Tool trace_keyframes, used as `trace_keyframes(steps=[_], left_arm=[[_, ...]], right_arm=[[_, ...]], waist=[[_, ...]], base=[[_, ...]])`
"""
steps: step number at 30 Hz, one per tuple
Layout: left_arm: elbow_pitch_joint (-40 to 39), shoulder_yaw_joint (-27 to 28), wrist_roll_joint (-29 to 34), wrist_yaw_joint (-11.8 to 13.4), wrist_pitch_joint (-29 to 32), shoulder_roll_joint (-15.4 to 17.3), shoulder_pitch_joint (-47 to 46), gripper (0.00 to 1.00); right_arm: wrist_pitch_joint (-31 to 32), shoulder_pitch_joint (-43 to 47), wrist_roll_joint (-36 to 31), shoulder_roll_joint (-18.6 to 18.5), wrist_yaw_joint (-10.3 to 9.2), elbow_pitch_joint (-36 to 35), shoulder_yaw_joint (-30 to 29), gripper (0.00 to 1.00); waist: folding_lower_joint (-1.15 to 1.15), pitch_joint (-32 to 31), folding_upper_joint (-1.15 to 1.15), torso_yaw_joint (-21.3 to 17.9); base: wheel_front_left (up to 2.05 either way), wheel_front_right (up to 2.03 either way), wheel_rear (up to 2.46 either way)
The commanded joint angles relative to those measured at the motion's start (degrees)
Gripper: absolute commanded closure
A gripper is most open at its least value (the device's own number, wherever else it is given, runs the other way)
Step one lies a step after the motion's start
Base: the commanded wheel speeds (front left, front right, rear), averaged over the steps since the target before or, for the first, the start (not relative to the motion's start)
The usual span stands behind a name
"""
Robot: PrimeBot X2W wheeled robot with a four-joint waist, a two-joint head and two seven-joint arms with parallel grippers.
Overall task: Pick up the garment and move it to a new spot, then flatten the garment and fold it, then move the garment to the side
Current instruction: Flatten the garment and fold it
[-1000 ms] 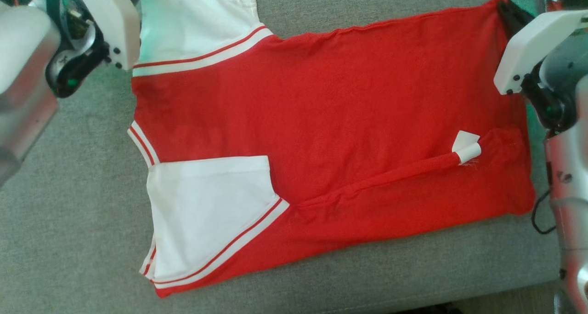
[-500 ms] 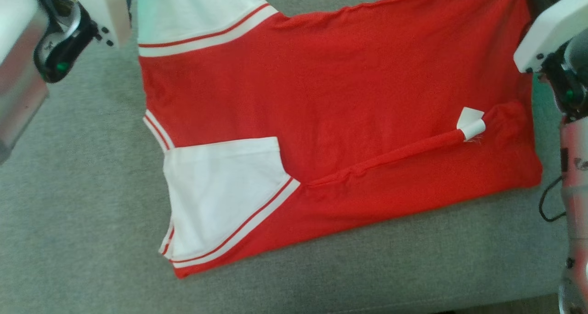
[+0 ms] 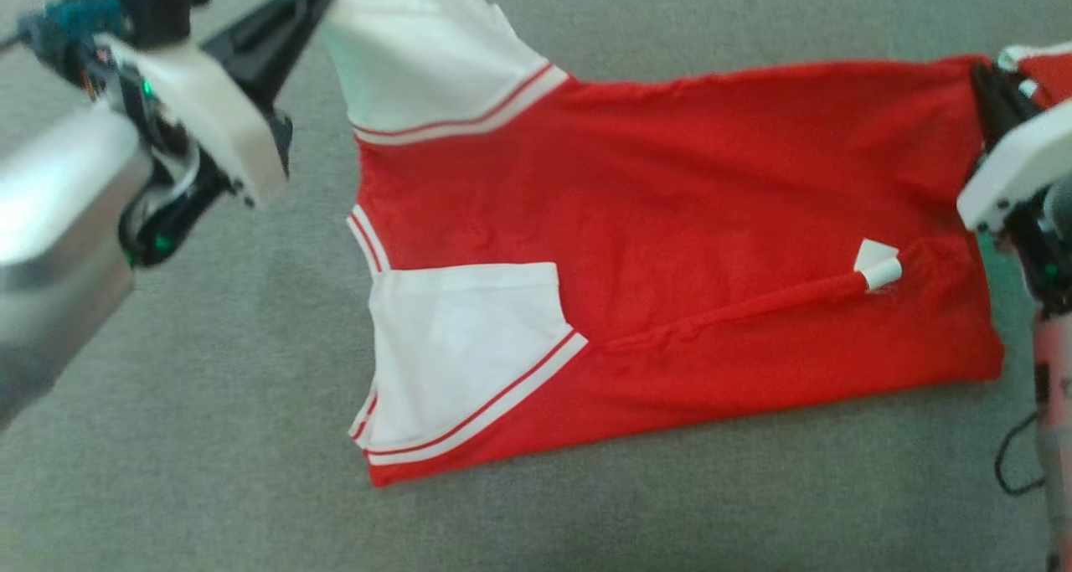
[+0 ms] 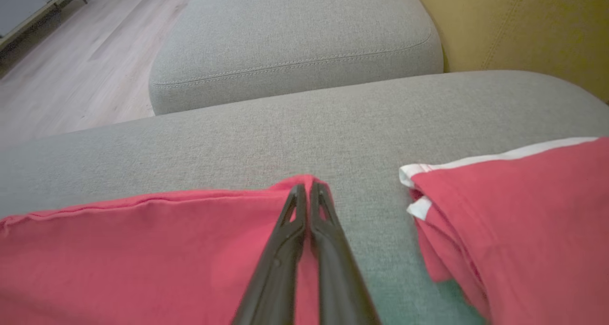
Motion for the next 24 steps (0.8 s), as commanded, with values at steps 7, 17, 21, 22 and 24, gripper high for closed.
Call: trace_keyframes(steps=[7, 17, 21, 22, 24], left_arm=[[-7.5, 1.9, -0.1, 1.6, -3.2, 5.2, 6.3, 1.0], [-18.0, 1.4, -0.4, 6.0, -5.0, 9.0, 19.3, 1.0], [-21.3, 1.4, -0.8, 7.8, -6.1, 9.7, 24.3, 1.0], [-22.0, 1.3, -0.8, 8.3, -6.2, 9.9, 25.4, 1.0], [-23.4, 1.3, -0.4, 9.5, -6.2, 10.4, 27.4, 1.0]], right_arm=[[-0.8, 7.4, 1.6, -0.7, 0.37, -4.2, -2.2, 1.0], [-0.5, 17.8, 1.6, -0.4, 0.37, -9.5, -6.2, 1.0], [0.4, 21.5, 1.4, 0.6, 0.37, -11.9, -7.5, 1.0], [0.6, 22.4, 1.3, 0.9, 0.37, -12.5, -7.9, 1.0], [1.1, 24.0, 1.2, 1.4, 0.37, -13.6, -8.6, 1.0]], waist=[[0.01, -4.6, 0.0, 3.6], [0.01, -7.7, 0.0, 4.8], [0.01, -8.3, 0.0, 4.7], [0.01, -8.4, 0.0, 4.6], [0.01, -8.2, 0.0, 4.5]], base=[[0.0, 0.0, 0.0], [0.0, 0.0, 0.0], [0.0, 0.0, 0.0], [0.0, 0.0, 0.0], [0.0, 0.0, 0.0]])
